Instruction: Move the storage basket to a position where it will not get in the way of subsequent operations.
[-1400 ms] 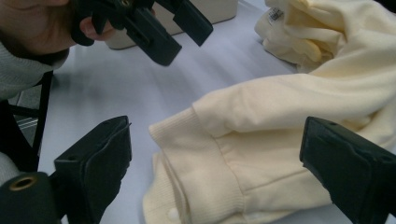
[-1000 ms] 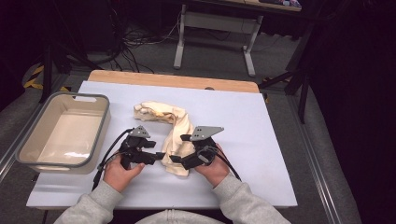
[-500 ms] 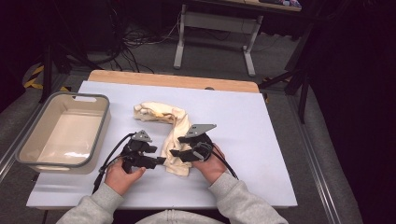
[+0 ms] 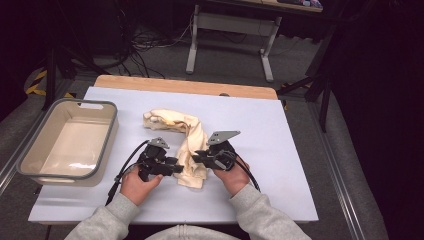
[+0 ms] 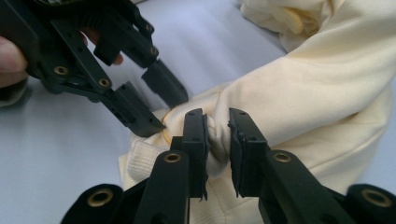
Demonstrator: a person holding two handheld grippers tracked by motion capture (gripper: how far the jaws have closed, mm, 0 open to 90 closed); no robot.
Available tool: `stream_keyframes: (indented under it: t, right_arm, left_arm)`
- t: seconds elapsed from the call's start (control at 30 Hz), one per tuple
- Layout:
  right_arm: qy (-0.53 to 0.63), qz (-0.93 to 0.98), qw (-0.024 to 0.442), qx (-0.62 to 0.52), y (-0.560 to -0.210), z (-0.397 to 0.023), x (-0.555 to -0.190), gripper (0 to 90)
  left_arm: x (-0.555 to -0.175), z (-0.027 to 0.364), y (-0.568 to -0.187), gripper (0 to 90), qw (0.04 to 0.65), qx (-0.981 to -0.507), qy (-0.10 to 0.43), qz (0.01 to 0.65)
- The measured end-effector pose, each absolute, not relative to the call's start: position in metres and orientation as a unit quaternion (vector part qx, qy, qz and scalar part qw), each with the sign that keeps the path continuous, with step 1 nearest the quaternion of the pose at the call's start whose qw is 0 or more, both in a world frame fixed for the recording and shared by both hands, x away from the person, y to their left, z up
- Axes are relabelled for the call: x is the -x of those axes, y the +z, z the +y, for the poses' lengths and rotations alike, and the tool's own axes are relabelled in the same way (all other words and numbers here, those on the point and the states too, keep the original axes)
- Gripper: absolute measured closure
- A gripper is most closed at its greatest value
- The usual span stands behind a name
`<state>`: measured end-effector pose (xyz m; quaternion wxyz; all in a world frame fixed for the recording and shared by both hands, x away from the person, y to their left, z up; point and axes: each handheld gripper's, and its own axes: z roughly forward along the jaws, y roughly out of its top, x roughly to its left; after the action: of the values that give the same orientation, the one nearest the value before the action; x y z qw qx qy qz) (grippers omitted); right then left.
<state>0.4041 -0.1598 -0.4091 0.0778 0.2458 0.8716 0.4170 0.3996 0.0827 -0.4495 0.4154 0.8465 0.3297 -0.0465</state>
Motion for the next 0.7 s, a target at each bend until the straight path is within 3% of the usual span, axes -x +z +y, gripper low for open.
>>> stream_keyframes:
  t: [0.17, 0.7]
  right_arm:
    - [0.431, 0.864, 0.082, -0.248, -0.403, -0.171, -0.402, 78.1]
    - [0.45, 0.841, 0.111, -0.28, -0.384, -0.223, -0.393, 79.5]
  left_arm:
    - [-0.401, 0.077, -0.452, 89.6, 0.401, -0.857, -0.06, 0.318]
    - [-0.396, 0.086, -0.444, 90.0, 0.415, -0.855, -0.061, 0.306]
